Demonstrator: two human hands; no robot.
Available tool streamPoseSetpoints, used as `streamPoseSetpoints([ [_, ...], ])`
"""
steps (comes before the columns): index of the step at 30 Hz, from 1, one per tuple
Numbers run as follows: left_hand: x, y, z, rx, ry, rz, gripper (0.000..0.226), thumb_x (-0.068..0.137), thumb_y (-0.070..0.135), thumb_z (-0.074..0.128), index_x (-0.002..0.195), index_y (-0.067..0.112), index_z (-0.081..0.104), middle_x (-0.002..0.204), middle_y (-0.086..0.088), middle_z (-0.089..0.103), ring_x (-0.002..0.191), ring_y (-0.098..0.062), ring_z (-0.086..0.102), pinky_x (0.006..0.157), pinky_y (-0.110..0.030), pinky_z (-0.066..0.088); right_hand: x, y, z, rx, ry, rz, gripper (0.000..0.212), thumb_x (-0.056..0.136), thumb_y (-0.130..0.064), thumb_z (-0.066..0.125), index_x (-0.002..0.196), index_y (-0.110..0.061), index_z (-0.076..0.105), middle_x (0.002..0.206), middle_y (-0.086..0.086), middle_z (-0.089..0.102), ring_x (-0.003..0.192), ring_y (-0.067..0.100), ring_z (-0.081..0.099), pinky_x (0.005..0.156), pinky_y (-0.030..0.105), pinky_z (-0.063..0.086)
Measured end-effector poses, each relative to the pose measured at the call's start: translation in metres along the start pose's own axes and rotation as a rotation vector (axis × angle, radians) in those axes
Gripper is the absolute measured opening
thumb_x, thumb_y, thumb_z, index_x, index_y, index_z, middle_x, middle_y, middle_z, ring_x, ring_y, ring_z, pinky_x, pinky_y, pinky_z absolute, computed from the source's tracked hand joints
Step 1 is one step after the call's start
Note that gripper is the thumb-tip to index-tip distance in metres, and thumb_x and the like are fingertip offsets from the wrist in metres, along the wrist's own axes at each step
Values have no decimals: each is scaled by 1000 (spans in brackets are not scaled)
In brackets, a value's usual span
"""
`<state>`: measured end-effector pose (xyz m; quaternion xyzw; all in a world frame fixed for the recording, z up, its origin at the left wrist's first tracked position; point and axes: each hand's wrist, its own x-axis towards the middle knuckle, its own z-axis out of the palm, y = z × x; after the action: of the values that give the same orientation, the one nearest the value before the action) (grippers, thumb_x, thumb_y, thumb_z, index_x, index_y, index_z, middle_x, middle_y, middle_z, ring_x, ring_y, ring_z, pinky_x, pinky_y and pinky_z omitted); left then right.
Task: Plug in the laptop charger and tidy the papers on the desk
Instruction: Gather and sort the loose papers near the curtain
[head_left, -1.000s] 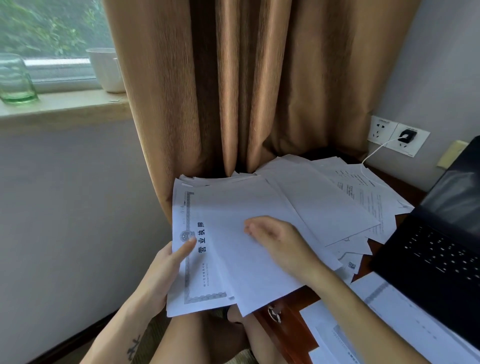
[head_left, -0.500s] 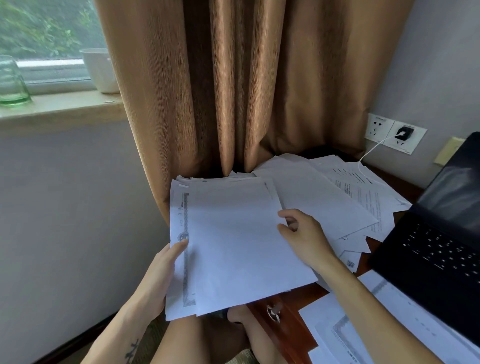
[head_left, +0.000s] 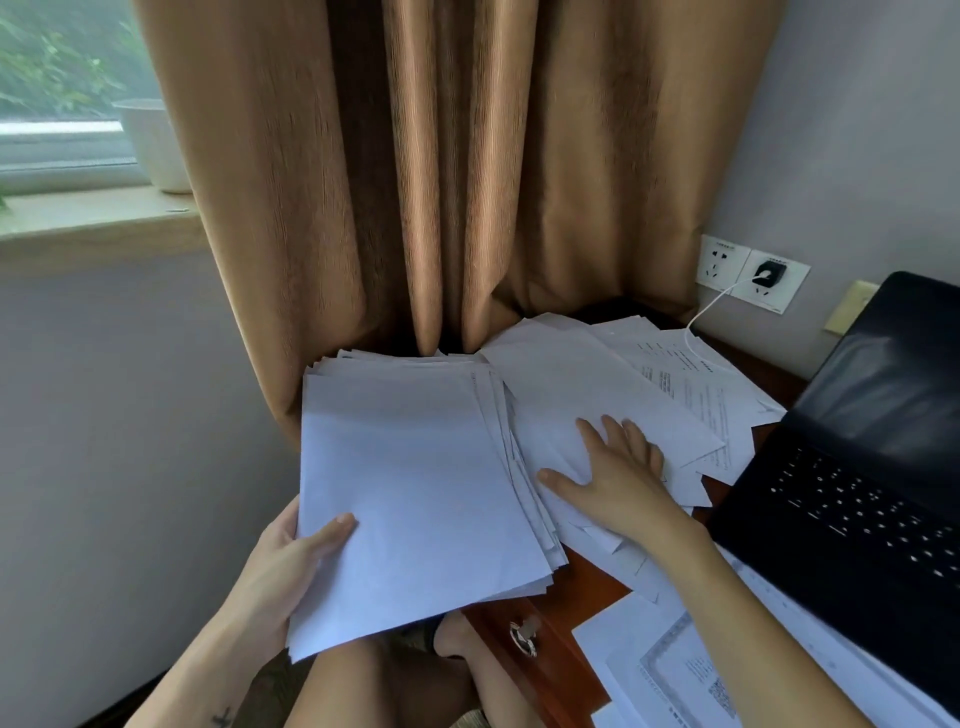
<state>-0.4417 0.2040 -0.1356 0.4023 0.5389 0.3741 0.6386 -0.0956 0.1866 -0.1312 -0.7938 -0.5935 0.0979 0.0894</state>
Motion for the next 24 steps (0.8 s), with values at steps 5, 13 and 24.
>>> streamPoseSetpoints([
  [5,2,-1,-6,-42,11,-35,27,99,10,67,120,26,65,108,-13,79,94,-45,75,88,-63,58,6,13,-2,-146,152,-27,64,101,-59,40,155,-24,35,155,1,41,137,27,38,108,45,34],
  [13,3,-3,-7,-43,10,-39,28,97,11,69,122,23,65,110,-12,79,96,-44,75,90,-63,57,6,29,-9,-95,501,-129,34,84,-9,80,116,-11,68,83,5,67,69,21,60,54,30,46],
  [24,0,0,-4,-28,-11,-15,27,99,17,68,123,27,62,108,-8,79,94,-40,77,83,-56,60,-34,-62,-44,898,186,-207,29,97,-20,66,125,-29,61,102,-15,68,84,6,67,64,23,58],
])
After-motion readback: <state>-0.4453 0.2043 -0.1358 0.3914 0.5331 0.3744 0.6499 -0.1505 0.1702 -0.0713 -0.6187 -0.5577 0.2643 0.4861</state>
